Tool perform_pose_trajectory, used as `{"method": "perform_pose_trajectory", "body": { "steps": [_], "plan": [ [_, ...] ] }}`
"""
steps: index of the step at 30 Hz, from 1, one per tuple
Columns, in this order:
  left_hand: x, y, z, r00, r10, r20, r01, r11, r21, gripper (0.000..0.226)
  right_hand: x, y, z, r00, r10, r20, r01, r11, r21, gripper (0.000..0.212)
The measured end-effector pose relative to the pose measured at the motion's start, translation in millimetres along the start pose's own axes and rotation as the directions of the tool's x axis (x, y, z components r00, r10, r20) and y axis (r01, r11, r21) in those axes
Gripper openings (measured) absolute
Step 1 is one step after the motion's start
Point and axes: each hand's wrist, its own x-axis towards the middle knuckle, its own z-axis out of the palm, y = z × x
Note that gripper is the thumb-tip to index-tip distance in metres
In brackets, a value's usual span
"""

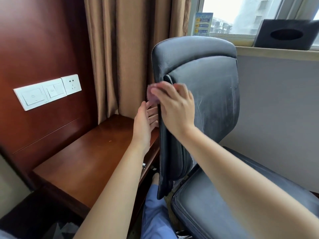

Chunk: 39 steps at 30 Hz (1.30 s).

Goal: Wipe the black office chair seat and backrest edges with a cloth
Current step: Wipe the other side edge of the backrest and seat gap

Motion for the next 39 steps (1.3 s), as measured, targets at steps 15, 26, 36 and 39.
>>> {"method": "perform_pose_trajectory", "body": {
  "steps": [15, 26, 36, 39],
  "plan": [
    [-1.7, 12.6, 5.6, 0.999, 0.0, -0.05, -0.001, 1.0, -0.023, 0.038, 4.8, 5.5, 3.4, 0.998, -0.055, -0.002, 0.055, 0.998, 0.026, 0.024],
    [-0.4, 21.7, 13.4, 0.996, 0.059, -0.073, -0.063, 0.996, -0.055, 0.038, 27.7, 4.8, 6.5, 0.993, 0.075, -0.095, -0.064, 0.991, 0.119, 0.025],
    [-1.0, 23.8, 17.2, 0.996, 0.082, -0.044, -0.085, 0.994, -0.066, 0.035, 18.6, -0.1, 9.9, 0.962, 0.252, -0.104, -0.235, 0.96, 0.152, 0.029],
    [-2.8, 23.8, 17.2, 0.996, 0.074, -0.04, -0.077, 0.994, -0.073, 0.034, 46.3, -0.7, 7.5, 0.912, 0.401, -0.089, -0.374, 0.9, 0.223, 0.032]
  ]
}}
